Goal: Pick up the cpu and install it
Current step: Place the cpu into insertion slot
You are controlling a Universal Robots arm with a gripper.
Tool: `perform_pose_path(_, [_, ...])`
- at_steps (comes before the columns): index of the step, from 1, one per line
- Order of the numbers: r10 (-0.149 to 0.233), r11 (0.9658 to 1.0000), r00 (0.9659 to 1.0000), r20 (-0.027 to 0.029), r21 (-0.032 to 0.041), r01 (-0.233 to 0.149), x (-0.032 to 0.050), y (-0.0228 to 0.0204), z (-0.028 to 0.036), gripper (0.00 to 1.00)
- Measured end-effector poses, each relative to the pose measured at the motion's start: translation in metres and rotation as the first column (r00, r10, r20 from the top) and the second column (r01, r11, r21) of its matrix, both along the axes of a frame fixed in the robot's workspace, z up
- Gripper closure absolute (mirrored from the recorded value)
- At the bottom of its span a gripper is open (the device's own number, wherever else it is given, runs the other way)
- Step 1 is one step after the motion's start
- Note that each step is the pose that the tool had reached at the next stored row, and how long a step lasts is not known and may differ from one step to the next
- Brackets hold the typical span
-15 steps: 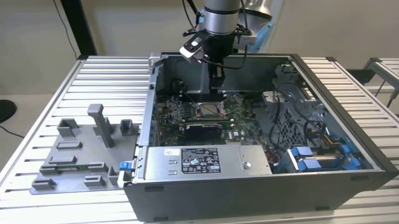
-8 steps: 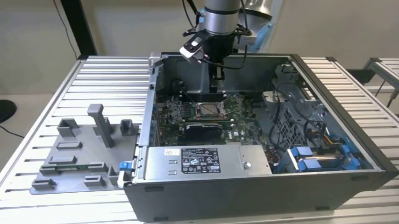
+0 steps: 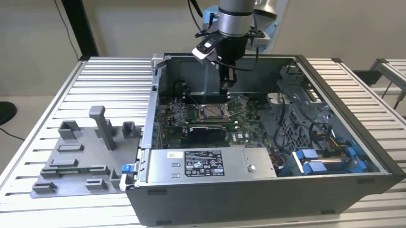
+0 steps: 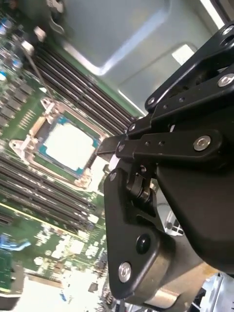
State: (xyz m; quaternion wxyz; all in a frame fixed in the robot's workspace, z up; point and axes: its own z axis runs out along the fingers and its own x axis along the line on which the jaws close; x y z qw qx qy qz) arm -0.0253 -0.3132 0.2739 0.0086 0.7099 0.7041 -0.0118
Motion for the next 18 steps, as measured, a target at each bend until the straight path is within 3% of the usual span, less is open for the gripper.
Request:
perform_pose_path(5, [0.0,1.0,0.9999,-0.0136,-0.0002,0.0,0.0224,-0.0013,-0.005,1.0])
perform_pose_path(18, [0.0,1.0,0.9994,-0.036,-0.0002,0.0,0.0815,-0.003,-0.02,1.0])
